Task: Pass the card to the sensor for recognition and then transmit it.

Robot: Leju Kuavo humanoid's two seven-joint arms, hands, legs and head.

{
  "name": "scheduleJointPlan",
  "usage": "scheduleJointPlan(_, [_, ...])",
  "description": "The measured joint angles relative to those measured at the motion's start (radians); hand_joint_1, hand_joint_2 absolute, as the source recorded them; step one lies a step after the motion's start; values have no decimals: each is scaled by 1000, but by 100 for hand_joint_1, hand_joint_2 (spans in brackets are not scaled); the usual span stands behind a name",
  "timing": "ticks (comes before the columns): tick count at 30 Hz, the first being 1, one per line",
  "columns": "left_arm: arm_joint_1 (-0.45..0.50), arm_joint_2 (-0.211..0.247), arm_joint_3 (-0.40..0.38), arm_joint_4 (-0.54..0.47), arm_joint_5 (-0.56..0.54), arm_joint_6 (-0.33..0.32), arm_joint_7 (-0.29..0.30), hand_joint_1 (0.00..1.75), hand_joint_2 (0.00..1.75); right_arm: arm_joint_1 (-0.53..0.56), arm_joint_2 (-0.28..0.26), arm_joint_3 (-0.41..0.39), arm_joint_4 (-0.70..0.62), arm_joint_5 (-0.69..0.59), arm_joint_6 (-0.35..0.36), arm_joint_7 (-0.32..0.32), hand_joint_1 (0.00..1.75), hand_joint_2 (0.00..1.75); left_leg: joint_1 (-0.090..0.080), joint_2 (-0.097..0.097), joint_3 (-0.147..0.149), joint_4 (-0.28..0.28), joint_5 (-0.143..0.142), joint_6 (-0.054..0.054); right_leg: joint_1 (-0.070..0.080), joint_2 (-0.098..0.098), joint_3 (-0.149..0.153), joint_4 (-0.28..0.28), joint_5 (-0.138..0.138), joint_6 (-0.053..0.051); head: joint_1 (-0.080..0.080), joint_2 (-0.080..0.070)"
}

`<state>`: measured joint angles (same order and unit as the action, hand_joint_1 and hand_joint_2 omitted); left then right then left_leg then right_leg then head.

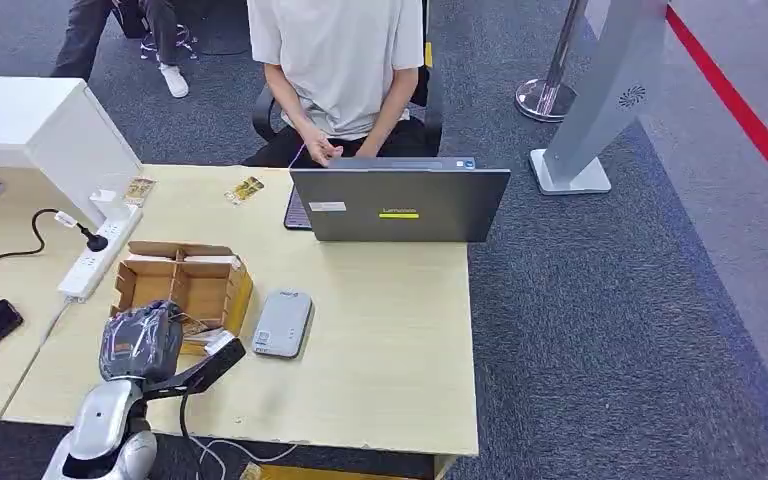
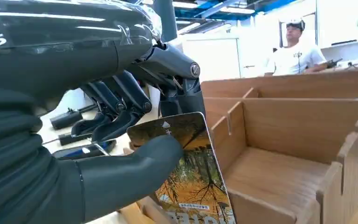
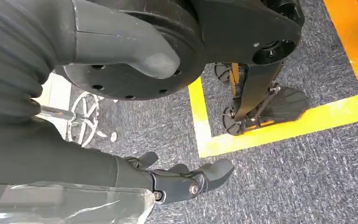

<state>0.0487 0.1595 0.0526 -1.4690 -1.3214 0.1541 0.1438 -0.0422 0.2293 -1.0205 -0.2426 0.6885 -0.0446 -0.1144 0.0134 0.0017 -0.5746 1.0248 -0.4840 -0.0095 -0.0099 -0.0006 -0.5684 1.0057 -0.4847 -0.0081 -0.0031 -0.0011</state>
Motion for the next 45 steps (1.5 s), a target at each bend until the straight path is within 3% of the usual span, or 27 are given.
scheduleJointPlan(11, [-46,17,-35,-149,-34,4,-16,175,175,-6,0,-23,0,1,1,-5,0,175,0,0,0,0,0,0,0,0,0,0,0,0,0,0])
scheduleJointPlan(19, [-255,31,-79,-213,3,-78,27,175,175,-12,0,-27,2,16,9,-6,0,175,0,-1,0,0,2,-1,0,-1,0,0,1,-1,0,0])
scheduleJointPlan(23, [-374,28,-88,-208,-17,-80,55,175,175,-15,0,-27,4,29,17,-6,0,175,0,0,0,1,2,-1,0,0,-1,0,2,-1,0,0])
scheduleJointPlan(28, [-507,26,-111,-144,-74,-71,74,175,175,-21,-2,-27,8,48,22,-2,0,175,0,1,0,1,2,-2,0,1,0,1,2,-2,0,0])
scheduleJointPlan(34, [-559,26,-119,-97,-122,-45,89,175,175,-21,-2,-27,11,58,22,-2,0,175,0,1,0,1,2,-2,0,1,-1,1,2,-2,0,0])
scheduleJointPlan(37, [-607,37,-127,-18,-186,-3,111,175,175,-23,-3,-19,14,85,29,3,0,175,0,1,0,1,3,-2,0,1,-1,1,2,-2,0,0])
scheduleJointPlan(41, [-661,63,-128,101,-188,50,113,175,175,-24,-3,-8,19,103,32,5,0,175,0,2,0,1,3,-3,0,2,-1,2,3,-3,0,0])
scheduleJointPlan(45, [-670,73,-128,153,-188,67,103,175,175,-24,-3,-1,24,108,29,6,0,175,0,2,0,1,3,-3,0,2,-2,2,3,-3,0,0])
